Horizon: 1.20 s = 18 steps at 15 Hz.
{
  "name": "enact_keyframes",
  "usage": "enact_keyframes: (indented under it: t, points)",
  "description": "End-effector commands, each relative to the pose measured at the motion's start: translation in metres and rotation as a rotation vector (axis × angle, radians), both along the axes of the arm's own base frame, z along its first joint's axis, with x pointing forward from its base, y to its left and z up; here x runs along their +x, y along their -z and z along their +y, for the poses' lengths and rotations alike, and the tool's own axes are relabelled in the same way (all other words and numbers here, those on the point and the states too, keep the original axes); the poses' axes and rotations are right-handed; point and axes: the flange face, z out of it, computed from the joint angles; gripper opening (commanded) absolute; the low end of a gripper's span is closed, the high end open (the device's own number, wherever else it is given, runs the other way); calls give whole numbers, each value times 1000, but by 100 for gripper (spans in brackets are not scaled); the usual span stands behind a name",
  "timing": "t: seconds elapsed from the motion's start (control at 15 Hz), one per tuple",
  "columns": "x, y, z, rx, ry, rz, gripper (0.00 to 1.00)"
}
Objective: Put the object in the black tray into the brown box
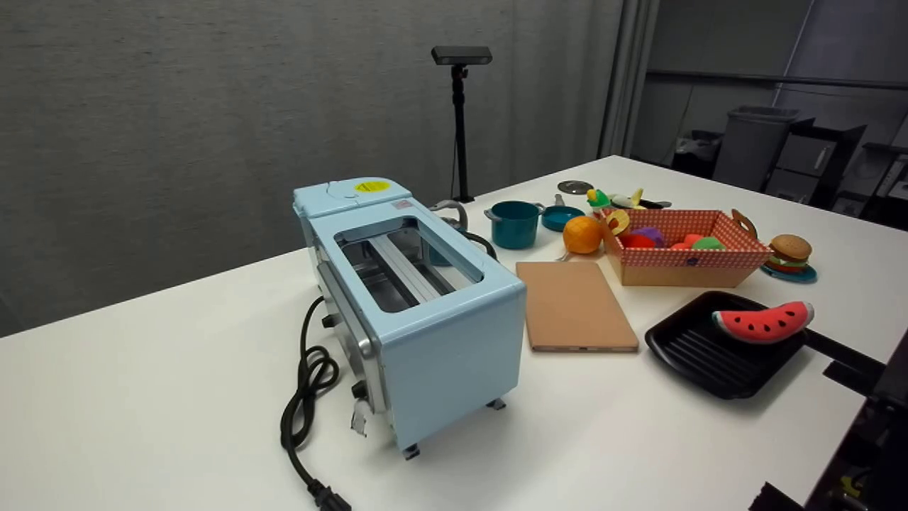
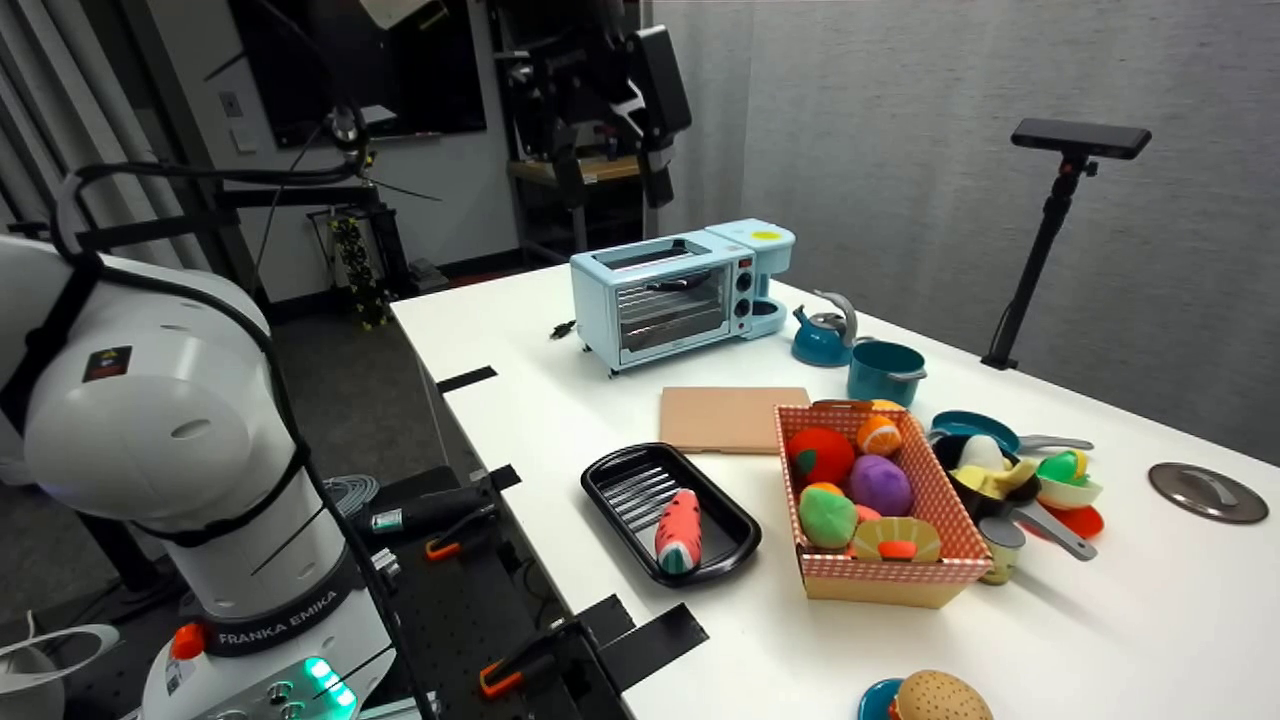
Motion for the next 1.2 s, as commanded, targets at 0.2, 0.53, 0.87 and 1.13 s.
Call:
enact_keyframes:
  t: [0.2,0.53,0.87,1.13]
  points:
    - [0,0,0,0,0,1,100]
    - [0,0,0,0,0,1,100]
    - [0,0,0,0,0,1,100]
    - [3,2,1,7,2,12,100]
